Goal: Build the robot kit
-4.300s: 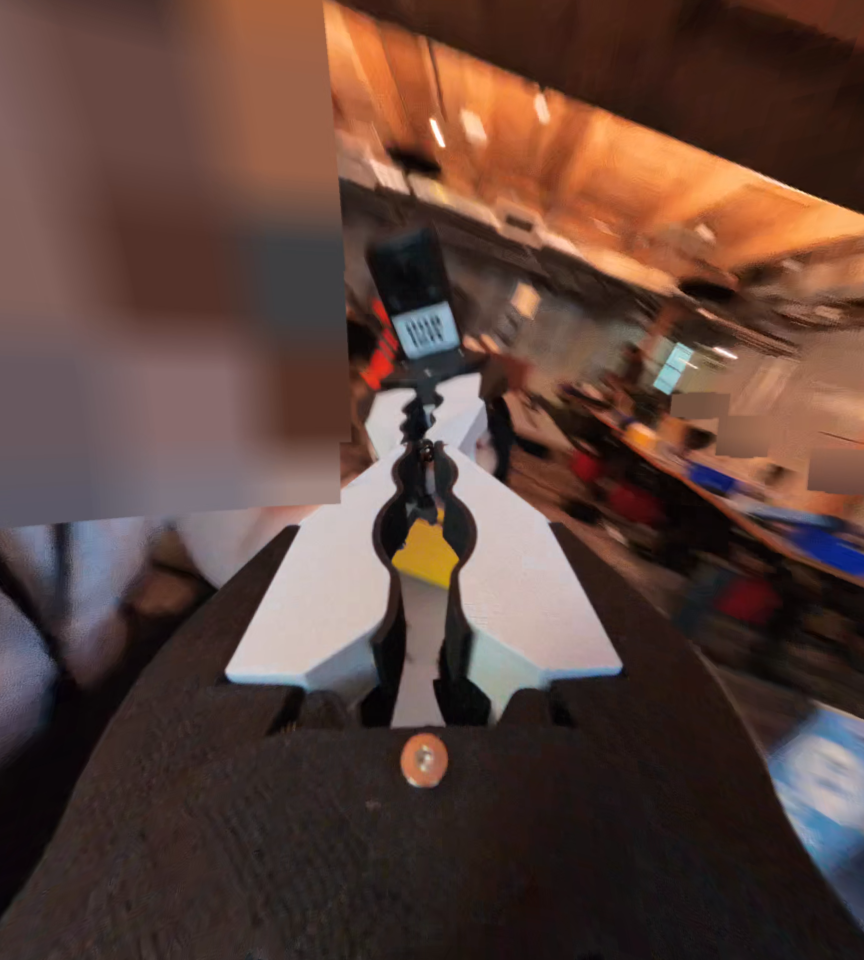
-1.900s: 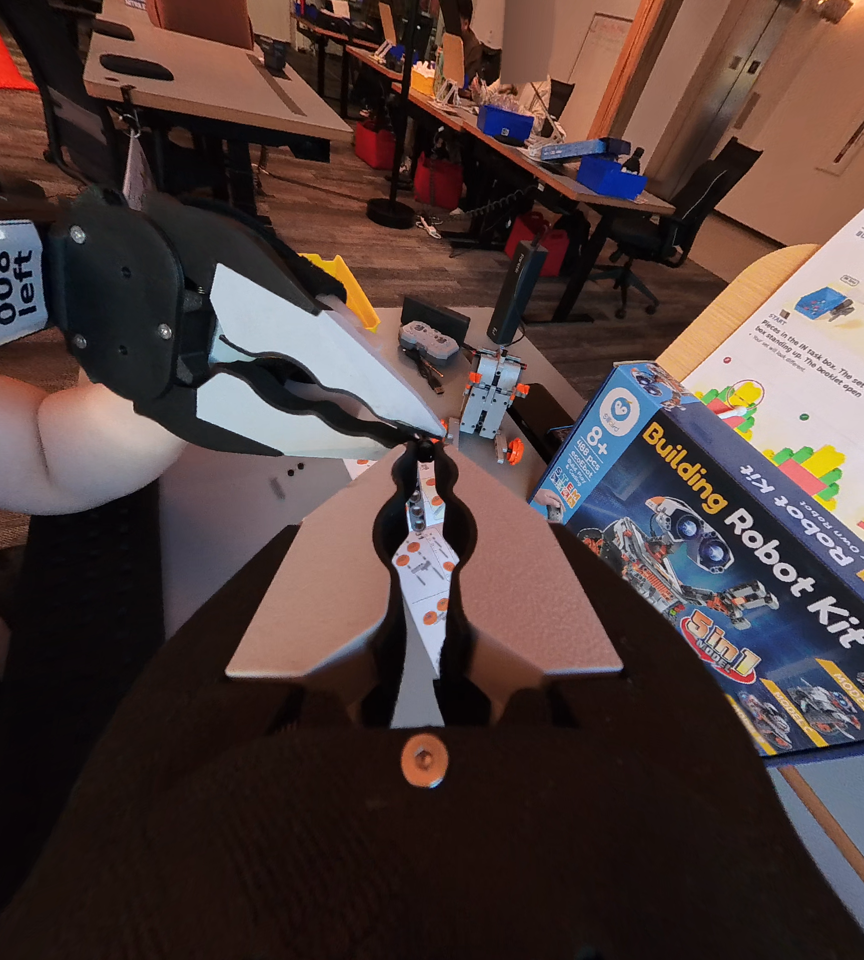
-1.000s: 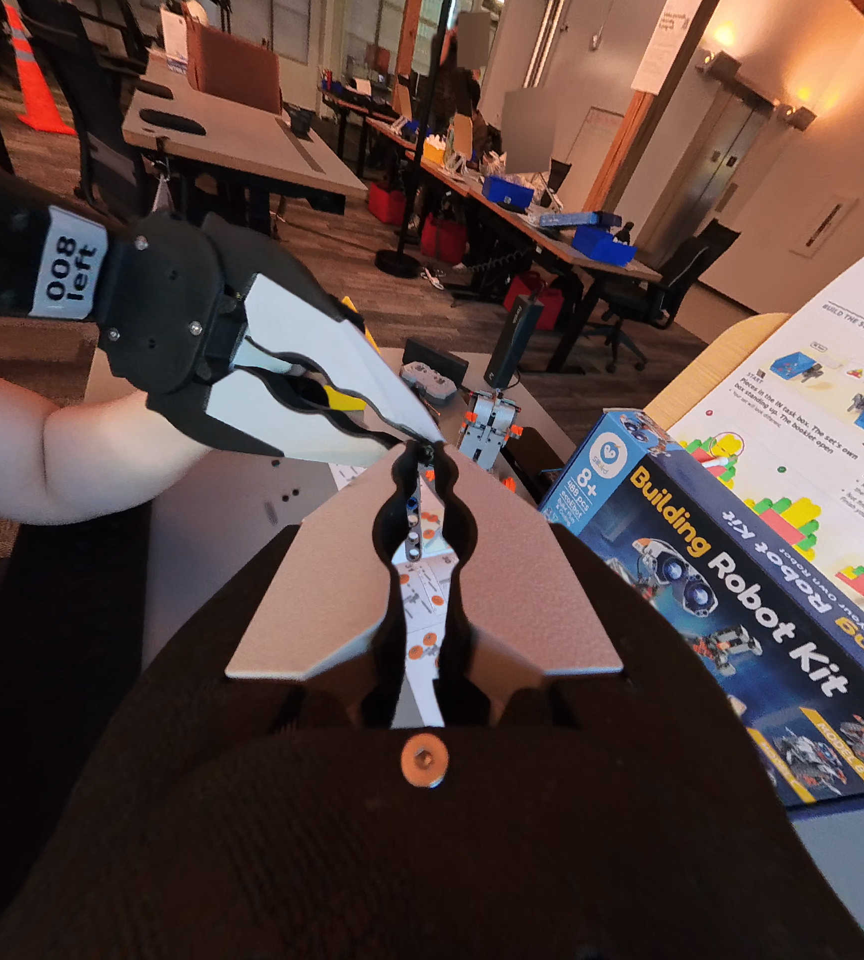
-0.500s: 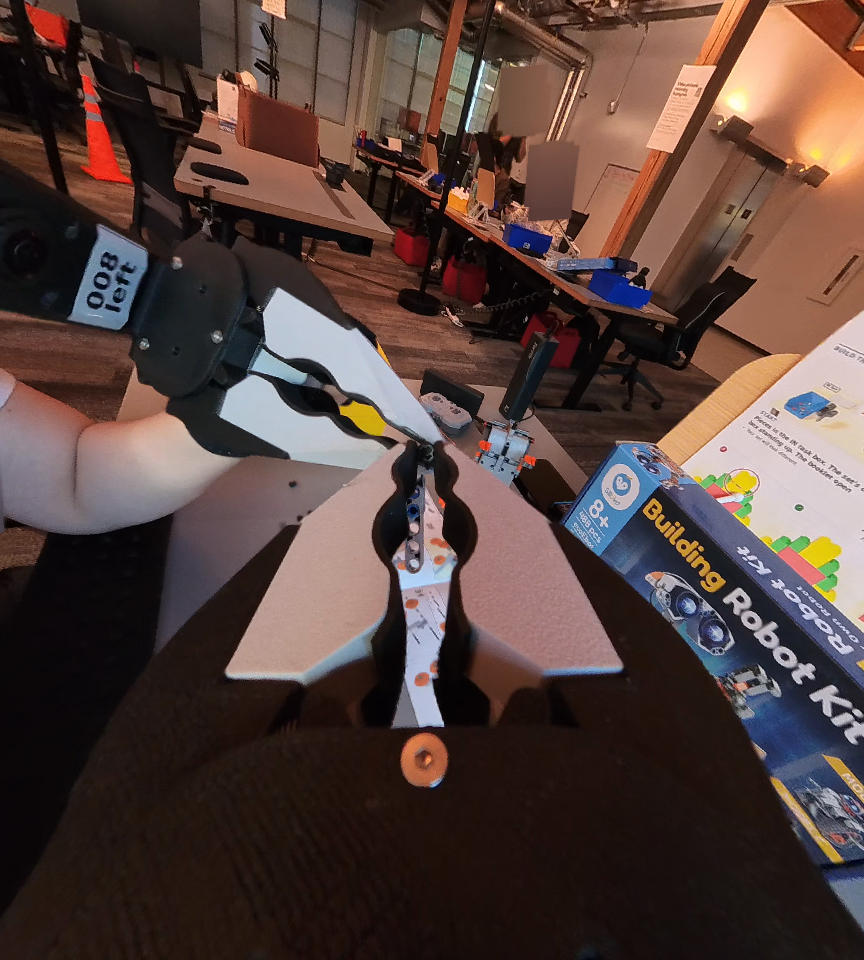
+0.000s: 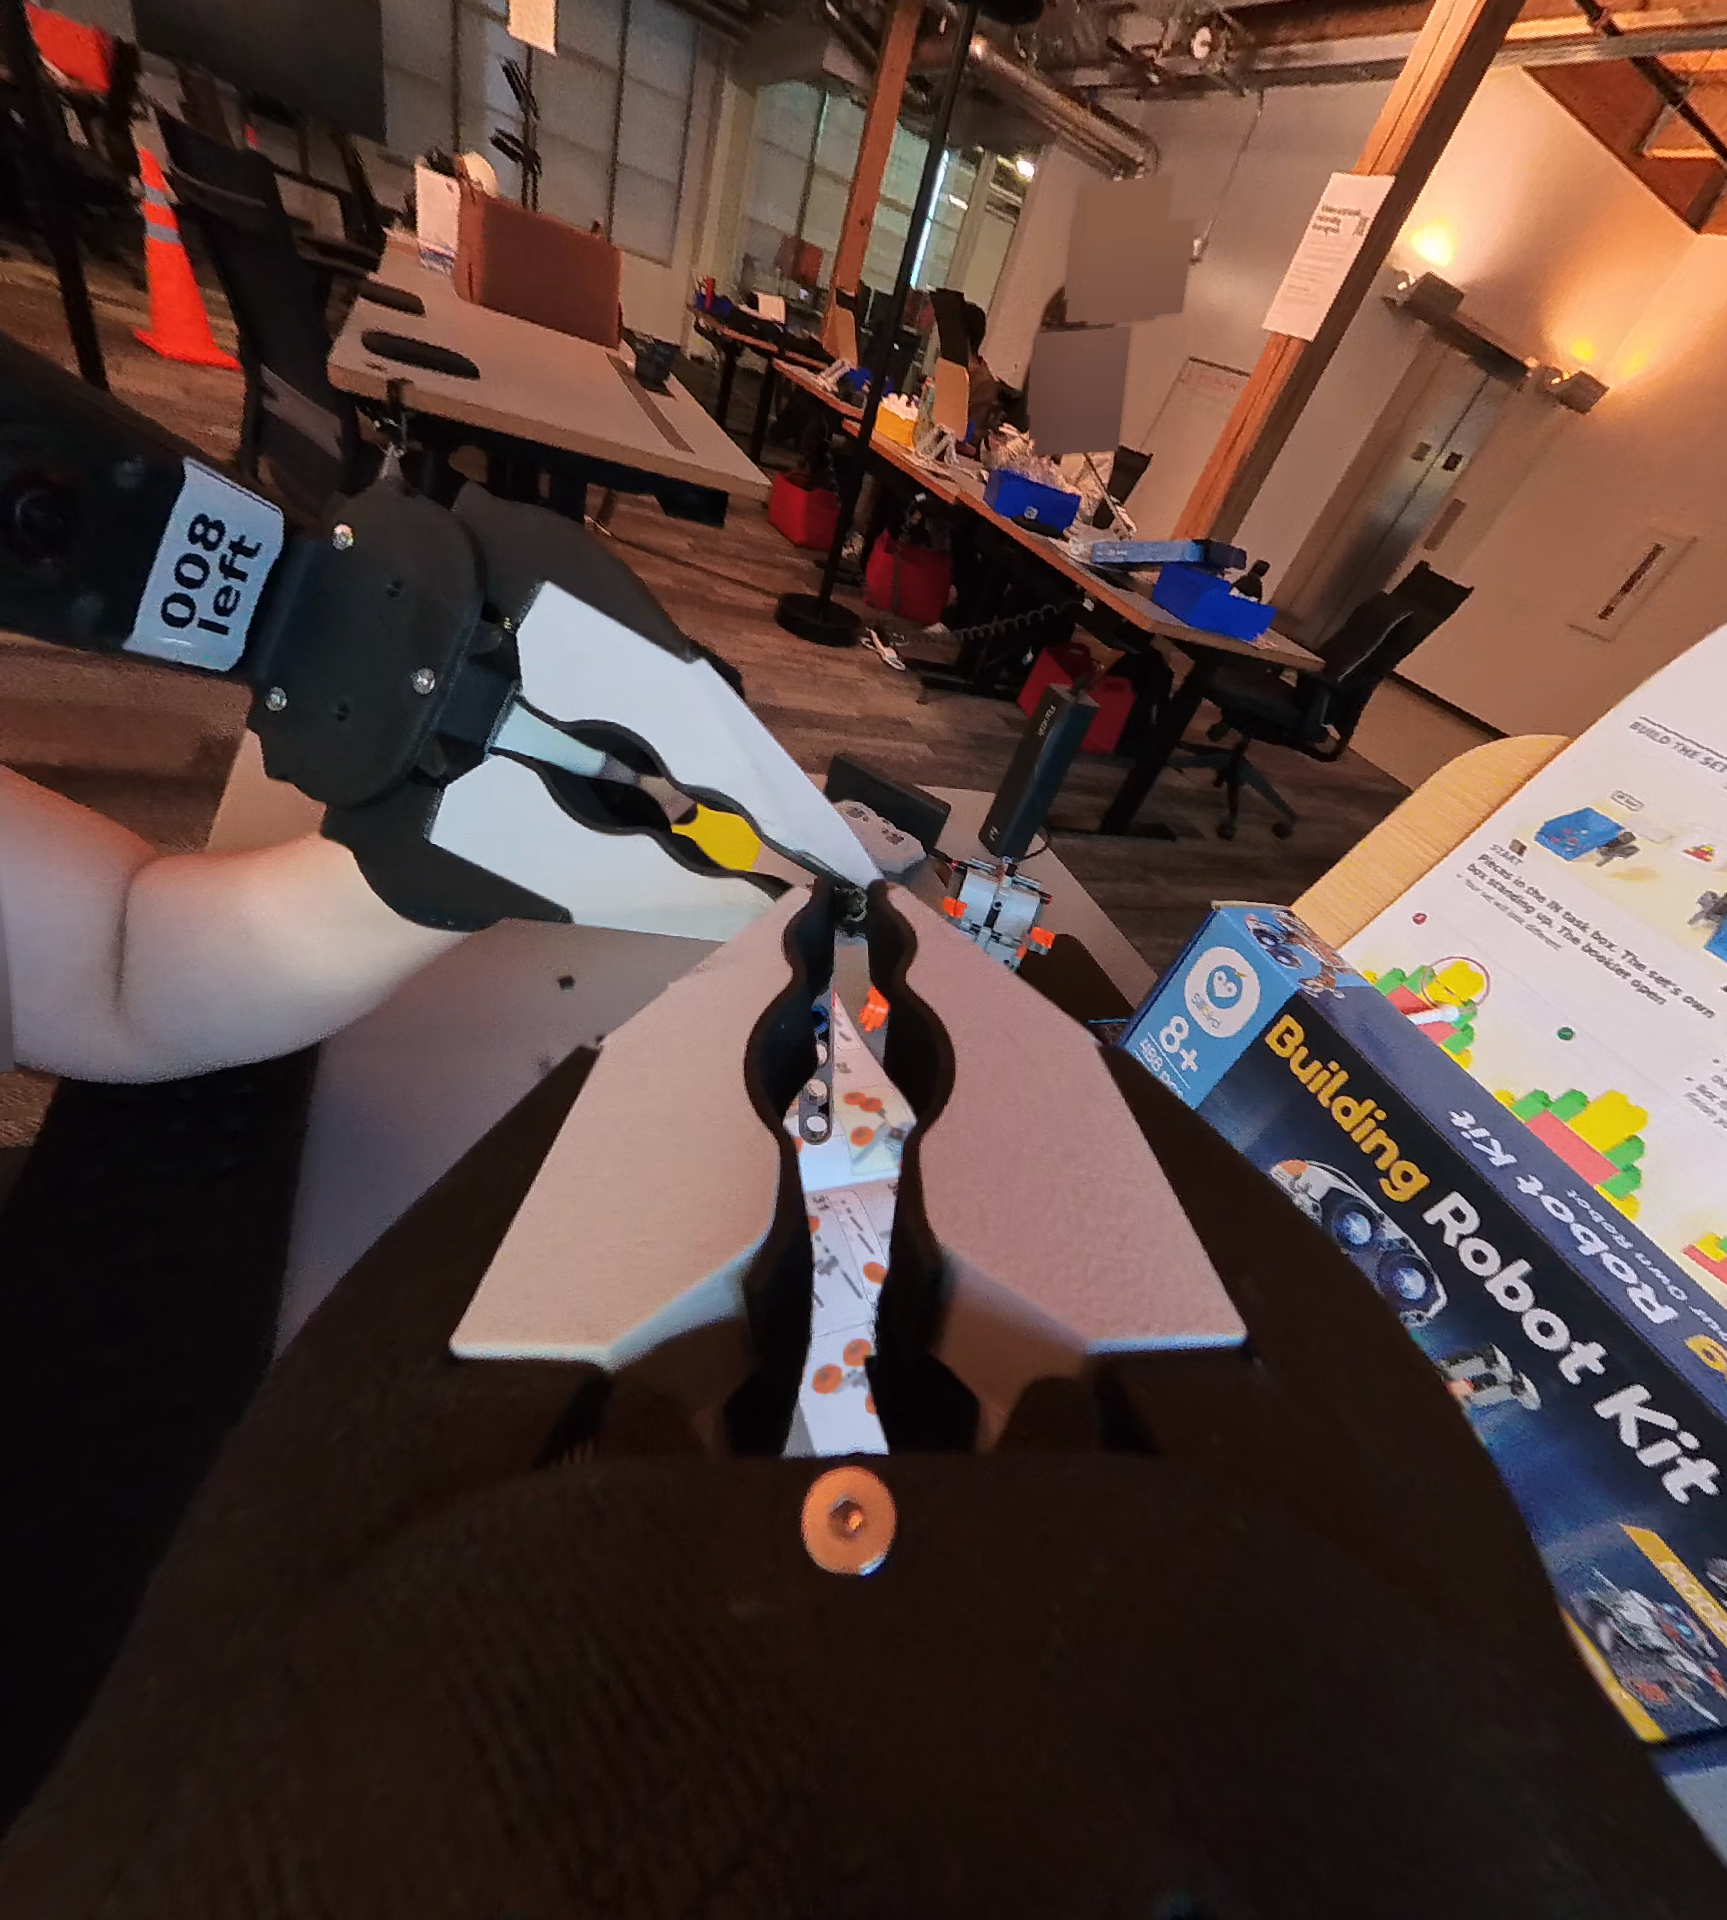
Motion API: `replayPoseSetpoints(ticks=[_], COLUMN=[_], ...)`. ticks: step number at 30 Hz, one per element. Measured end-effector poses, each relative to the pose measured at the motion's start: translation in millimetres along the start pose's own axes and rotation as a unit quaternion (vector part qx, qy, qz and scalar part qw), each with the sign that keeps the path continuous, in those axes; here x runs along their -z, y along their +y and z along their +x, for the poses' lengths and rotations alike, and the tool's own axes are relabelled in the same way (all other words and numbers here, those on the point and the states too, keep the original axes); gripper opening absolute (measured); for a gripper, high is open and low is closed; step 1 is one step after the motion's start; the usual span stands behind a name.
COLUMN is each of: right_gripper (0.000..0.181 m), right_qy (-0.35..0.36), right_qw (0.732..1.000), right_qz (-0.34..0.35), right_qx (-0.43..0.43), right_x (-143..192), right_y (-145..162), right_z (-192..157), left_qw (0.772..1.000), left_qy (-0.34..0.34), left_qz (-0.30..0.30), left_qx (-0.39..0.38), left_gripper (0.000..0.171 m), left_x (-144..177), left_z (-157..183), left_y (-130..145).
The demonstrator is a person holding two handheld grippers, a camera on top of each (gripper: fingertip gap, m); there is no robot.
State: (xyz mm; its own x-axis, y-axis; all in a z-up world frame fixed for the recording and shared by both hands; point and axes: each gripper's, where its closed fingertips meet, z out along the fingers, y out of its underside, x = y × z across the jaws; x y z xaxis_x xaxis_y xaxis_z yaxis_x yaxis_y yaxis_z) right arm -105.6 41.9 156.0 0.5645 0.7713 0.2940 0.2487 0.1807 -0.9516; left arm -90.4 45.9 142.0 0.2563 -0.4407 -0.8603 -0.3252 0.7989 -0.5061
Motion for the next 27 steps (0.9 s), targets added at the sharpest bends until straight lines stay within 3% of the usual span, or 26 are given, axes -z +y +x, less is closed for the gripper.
replayPoseSetpoints(ticks=[12, 27], right_gripper=[0.005, 0.005], right_qy=[-0.029, -0.016], right_qw=[0.999, 0.999], right_qz=[0.016, 0.004], right_qx=[-0.029, -0.033], right_x=[0.9, -1.9], right_y=[-0.2, 3.2], right_z=[-2.3, 0.4], left_qw=[1.000, 0.999], left_qy=[0.000, -0.013], left_qz=[0.002, -0.020], left_qx=[-0.010, -0.031], left_gripper=[0.000, 0.000], left_x=[0.6, -2.2], left_z=[1.5, 1.7], left_y=[-1.9, 2.4])
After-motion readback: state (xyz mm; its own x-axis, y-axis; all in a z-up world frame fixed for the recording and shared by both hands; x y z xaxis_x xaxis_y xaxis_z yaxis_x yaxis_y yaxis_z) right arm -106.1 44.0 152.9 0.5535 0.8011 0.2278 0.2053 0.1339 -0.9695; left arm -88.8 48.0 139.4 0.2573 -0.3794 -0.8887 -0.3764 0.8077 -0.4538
